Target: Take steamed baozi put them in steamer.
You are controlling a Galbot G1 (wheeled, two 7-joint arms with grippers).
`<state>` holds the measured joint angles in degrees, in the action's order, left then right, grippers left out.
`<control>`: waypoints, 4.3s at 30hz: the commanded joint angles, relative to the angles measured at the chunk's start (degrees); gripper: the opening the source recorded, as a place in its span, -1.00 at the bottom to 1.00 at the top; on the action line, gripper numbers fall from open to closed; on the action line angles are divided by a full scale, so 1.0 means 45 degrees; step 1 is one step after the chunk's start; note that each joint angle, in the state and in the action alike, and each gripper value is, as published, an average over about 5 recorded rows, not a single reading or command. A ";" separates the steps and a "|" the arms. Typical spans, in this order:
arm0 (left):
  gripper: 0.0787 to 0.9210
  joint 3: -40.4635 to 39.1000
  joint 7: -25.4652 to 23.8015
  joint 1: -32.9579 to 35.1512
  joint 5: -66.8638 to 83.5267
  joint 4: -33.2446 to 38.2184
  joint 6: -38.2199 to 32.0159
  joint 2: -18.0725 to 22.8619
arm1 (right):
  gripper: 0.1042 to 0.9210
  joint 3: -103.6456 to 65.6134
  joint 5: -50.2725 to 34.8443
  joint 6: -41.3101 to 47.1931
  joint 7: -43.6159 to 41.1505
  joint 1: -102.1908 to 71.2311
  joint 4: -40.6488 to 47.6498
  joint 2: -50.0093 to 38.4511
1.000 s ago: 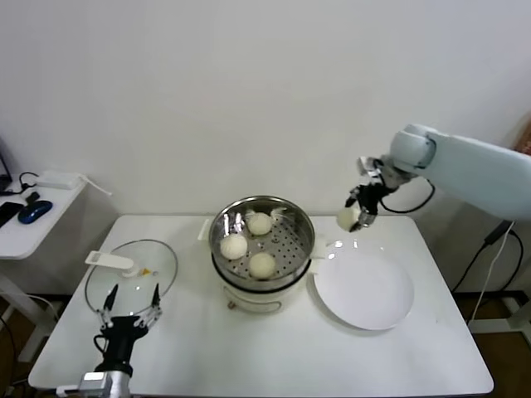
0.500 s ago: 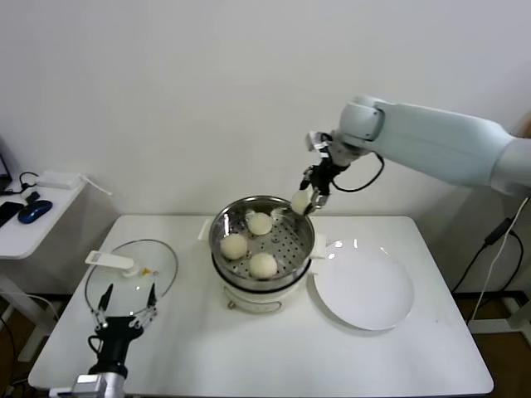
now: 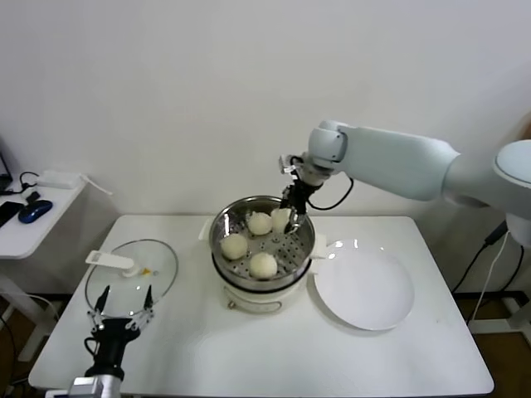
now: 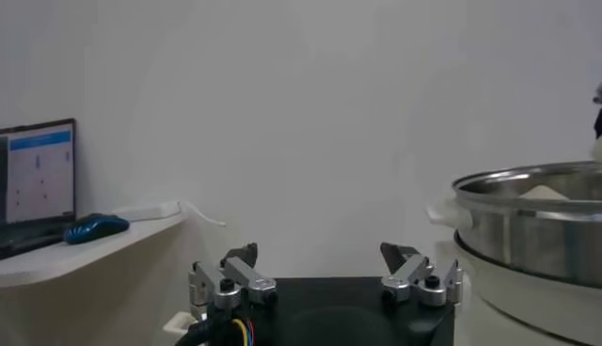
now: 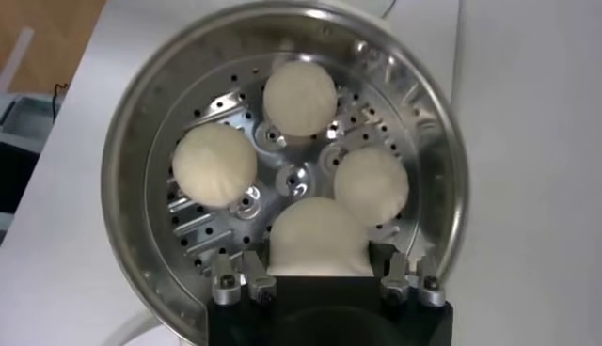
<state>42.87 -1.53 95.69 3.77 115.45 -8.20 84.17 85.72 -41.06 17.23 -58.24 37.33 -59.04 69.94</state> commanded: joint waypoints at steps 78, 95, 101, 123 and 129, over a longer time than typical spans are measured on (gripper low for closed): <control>0.77 -0.0287 0.0032 0.0174 -0.0272 0.0000 -0.0080 0.0179 | 0.76 -0.9716 0.1281 -0.1009 0.5213 -0.6817 -0.6542 -0.8180; 0.77 -0.0640 -0.0068 0.0522 -0.0551 0.0170 -0.0466 0.0666 | 0.76 -2.2923 0.4183 -0.4143 1.1173 -2.0294 -0.9110 -0.5650; 0.77 -0.0605 -0.0094 0.0693 -0.0560 0.0154 -0.0589 0.0676 | 0.76 -2.5399 0.4909 -0.5030 1.1095 -2.3031 -0.9735 -0.3072; 0.77 -0.0002 -0.0055 0.0477 -0.0288 0.0304 -0.0224 0.0625 | 0.76 -2.7030 0.4627 -0.6785 1.0436 -2.8199 -1.1368 0.1509; 0.77 0.0121 -0.0137 0.0444 -0.0223 0.0325 -0.0179 0.0556 | 0.76 -2.6976 0.4385 -0.7210 0.9968 -2.8815 -1.1204 0.1768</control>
<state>42.80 -1.80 97.92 2.30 116.75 -9.57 86.94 -32.37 -20.71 -11.44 -11.48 -81.80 -108.06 72.12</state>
